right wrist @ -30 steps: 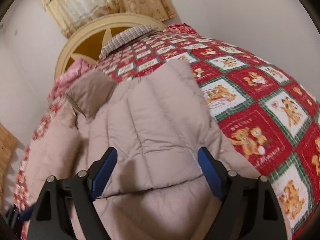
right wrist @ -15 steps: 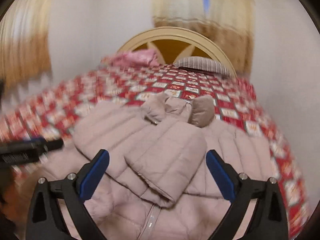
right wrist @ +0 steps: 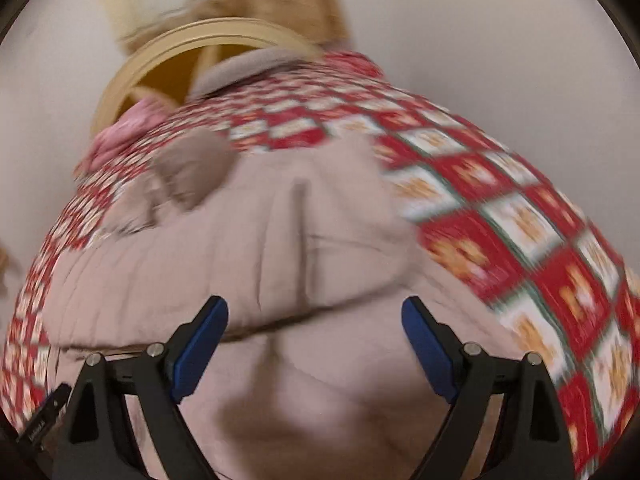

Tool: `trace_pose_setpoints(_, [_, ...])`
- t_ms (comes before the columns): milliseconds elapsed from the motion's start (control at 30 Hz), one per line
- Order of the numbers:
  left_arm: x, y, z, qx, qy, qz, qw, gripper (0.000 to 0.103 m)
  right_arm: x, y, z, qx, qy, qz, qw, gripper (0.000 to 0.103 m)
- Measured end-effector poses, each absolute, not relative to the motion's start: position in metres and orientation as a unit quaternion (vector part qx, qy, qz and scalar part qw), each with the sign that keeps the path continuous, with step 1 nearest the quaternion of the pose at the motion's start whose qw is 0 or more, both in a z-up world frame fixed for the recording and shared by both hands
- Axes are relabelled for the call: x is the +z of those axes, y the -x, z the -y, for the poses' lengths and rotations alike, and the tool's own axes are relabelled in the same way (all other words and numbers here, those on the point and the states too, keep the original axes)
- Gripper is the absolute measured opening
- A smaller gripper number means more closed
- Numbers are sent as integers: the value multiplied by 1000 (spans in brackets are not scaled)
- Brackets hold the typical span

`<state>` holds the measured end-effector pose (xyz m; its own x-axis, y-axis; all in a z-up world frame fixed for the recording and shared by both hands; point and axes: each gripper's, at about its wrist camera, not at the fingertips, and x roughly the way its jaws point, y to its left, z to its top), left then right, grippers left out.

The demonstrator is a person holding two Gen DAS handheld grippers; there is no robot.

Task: Fold large clothes

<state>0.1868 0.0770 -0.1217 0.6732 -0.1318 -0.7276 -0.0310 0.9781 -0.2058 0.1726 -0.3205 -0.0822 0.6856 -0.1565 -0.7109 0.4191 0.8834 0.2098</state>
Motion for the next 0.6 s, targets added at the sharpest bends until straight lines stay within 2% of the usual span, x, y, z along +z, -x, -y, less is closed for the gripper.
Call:
trace_pose_setpoints(33, [-122,-187,-77,-27,100,-403,909,79,-81,-166,325,-171,-188,-357,899,83])
trace_pose_setpoints(100, [-120,-186,-78,-28,99,-404,909,79,-68,-158,321,-165,-185,-330,911,42])
trace_pose_setpoints(133, [-117,-185,-77,-28,98,-405,908,79,-60,-160,317,-154,-175,-320,918,35])
trace_pose_setpoints(267, [-84,-182,-76,-44,89,-382,919,79,-33,-195,286,-101,-102,-313,939,35])
trace_pose_setpoints(333, [-58,-189,-72,-54,68,-358,930,79,-37,-216,284,-94,-80,-327,937,50])
trace_pose_setpoints(367, [-46,-194,-69,-60,54,-345,935,79,-44,-228,286,-95,-75,-339,933,54])
trace_pose_setpoints(533, [-14,-251,-63,-81,43,-329,940,79,-112,-253,316,-105,-121,-439,884,57])
trace_pose_setpoints(600, [-11,-278,-63,-92,52,-334,937,79,-118,-247,320,-90,-132,-432,887,57])
